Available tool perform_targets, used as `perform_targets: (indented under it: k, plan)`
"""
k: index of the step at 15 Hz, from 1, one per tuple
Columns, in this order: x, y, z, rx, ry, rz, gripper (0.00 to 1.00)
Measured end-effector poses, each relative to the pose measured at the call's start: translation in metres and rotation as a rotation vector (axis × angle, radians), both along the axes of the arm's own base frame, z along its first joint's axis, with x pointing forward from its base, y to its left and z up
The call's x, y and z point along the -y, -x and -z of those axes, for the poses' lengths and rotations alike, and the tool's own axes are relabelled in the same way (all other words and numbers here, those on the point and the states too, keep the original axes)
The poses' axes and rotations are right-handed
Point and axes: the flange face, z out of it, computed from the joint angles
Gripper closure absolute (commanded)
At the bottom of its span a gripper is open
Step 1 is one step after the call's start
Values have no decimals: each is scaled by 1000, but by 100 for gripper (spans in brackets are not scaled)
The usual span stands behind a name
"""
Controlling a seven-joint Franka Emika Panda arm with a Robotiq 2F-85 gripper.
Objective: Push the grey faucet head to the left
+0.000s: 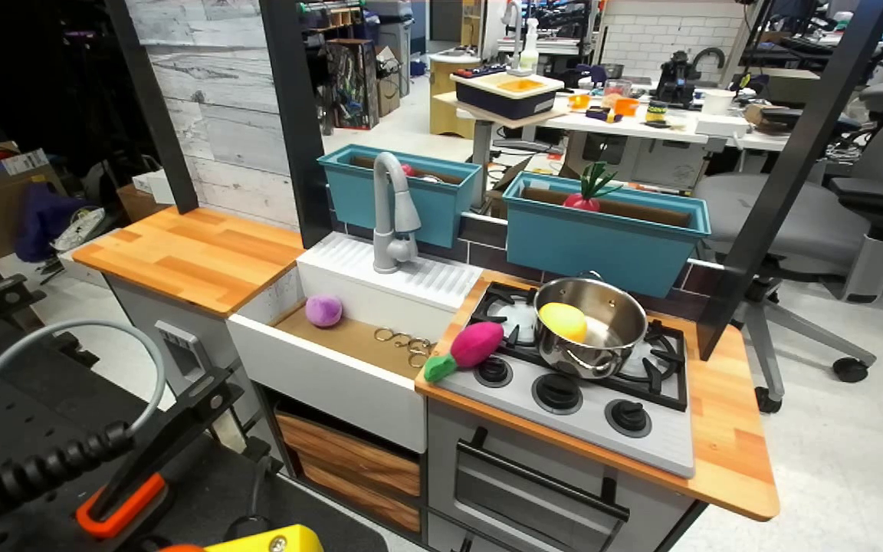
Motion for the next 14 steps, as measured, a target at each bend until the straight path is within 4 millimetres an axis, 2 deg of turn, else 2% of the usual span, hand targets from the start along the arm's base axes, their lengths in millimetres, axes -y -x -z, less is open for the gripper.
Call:
perform_targets:
  k: [5,9,14]
  plan:
    - [19,-63,36,106,58,-59,0]
    - [33,-115,78,186,50,-8,0]
    - [47,-155,131,235,45,105,0]
